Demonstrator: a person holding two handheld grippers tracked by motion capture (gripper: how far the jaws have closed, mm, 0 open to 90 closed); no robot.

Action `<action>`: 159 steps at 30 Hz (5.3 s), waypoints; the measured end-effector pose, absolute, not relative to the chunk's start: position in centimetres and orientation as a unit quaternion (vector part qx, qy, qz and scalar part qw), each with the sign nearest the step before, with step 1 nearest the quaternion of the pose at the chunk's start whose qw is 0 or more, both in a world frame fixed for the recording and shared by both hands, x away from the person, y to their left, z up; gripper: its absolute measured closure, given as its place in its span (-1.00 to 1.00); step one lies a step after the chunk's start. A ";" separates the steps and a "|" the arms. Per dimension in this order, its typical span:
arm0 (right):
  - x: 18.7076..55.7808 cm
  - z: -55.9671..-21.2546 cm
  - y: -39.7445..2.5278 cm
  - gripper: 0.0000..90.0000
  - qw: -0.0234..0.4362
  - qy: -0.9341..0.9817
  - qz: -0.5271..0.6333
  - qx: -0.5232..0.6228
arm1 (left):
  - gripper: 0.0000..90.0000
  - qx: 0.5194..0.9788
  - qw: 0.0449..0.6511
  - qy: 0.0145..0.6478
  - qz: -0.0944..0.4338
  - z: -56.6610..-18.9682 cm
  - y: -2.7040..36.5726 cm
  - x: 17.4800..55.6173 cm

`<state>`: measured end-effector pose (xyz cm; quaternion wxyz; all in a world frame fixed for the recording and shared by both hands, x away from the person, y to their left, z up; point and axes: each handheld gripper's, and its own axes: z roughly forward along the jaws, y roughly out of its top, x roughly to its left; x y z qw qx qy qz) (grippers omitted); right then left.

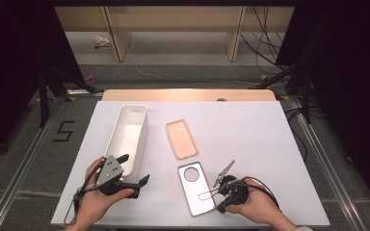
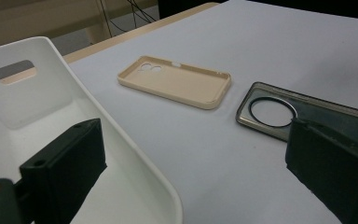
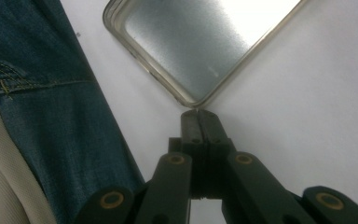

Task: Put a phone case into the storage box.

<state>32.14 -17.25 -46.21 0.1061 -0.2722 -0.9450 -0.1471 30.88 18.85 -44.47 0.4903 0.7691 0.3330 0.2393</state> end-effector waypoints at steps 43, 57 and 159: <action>32.2 -44.9 -15.9 0.26 0.021 -0.967 -0.152 -0.203 | -0.90 0.770 0.491 0.331 0.238 -44.5 18.8 30.8; 31.7 -43.8 -13.7 -0.33 -0.049 -0.979 -0.147 -0.131 | -0.90 0.771 0.491 0.329 0.237 -44.5 18.7 30.8; 28.4 -45.5 -6.8 0.96 -0.038 -0.999 -0.032 -0.021 | -0.87 0.774 0.495 0.322 0.227 -44.6 18.4 30.7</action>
